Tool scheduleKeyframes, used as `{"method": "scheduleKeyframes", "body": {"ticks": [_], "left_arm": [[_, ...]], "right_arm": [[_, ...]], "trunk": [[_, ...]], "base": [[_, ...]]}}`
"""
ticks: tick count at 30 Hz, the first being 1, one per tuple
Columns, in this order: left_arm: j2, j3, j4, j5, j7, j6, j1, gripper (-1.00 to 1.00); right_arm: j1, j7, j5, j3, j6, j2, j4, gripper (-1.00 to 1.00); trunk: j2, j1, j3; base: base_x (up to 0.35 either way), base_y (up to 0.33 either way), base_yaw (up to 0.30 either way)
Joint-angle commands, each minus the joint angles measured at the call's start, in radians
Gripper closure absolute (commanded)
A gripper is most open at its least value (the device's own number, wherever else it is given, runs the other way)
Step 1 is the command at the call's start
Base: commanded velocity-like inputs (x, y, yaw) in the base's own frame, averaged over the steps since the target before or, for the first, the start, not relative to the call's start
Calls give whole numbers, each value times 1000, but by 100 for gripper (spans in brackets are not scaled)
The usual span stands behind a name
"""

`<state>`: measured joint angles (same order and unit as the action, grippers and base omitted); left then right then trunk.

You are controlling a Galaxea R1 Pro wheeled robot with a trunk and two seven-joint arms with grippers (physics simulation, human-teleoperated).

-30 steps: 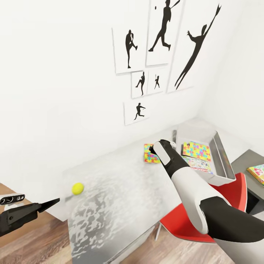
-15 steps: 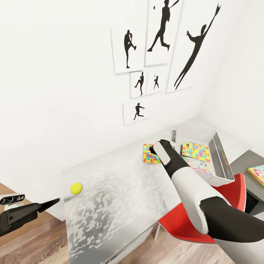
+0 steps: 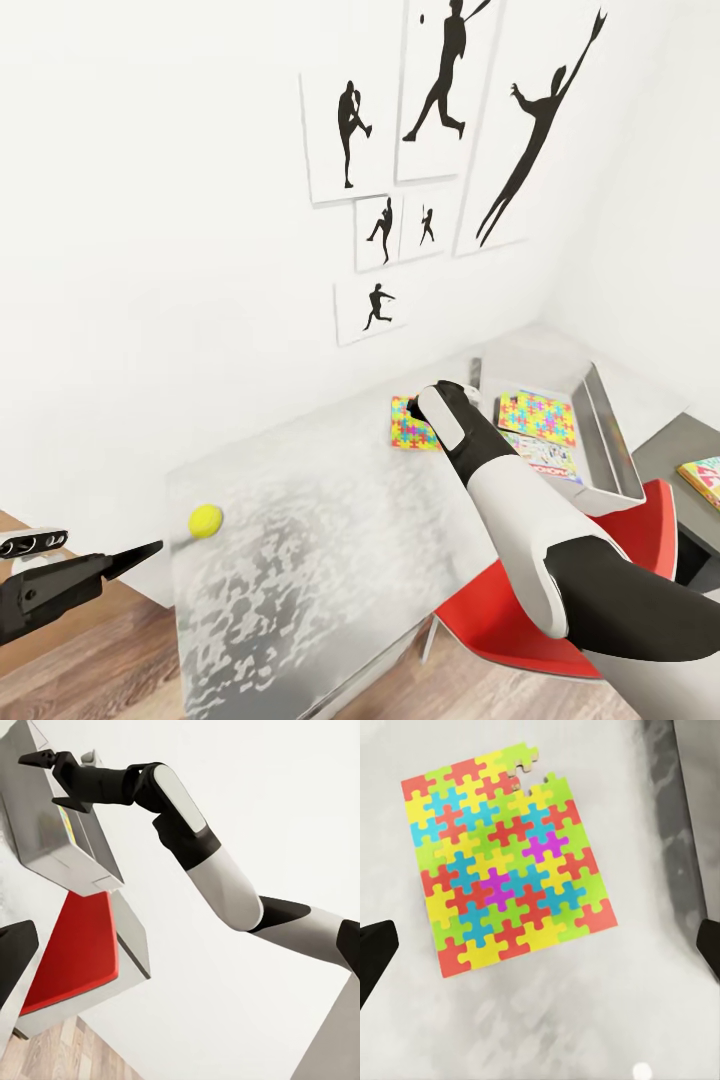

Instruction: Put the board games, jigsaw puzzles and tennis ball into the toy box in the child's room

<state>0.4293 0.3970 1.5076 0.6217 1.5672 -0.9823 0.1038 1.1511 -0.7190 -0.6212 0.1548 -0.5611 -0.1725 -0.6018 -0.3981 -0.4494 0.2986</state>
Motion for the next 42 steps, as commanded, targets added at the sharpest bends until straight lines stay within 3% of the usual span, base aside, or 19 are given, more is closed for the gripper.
{"method": "scheduleKeyframes", "body": {"ticks": [1,17,27,42], "left_arm": [[0,0,1,0,4,-10,1,-100],[0,-1,1,0,4,-10,1,-100],[0,-1,1,1,4,-10,1,-100],[0,-1,0,1,4,-10,1,-100]], "right_arm": [[1,-8,-8,5,-3,1,-1,-100],[1,-8,-8,5,-4,1,-1,-100],[1,-8,-8,5,-3,1,-1,-100],[1,-8,-8,5,-3,-2,-1,-100]], "trunk": [[-2,-1,2],[-2,-1,2],[-2,-1,2],[-2,-1,2]], "base": [[7,0,0],[1,-3,0],[0,-139,6],[0,-84,157]]}}
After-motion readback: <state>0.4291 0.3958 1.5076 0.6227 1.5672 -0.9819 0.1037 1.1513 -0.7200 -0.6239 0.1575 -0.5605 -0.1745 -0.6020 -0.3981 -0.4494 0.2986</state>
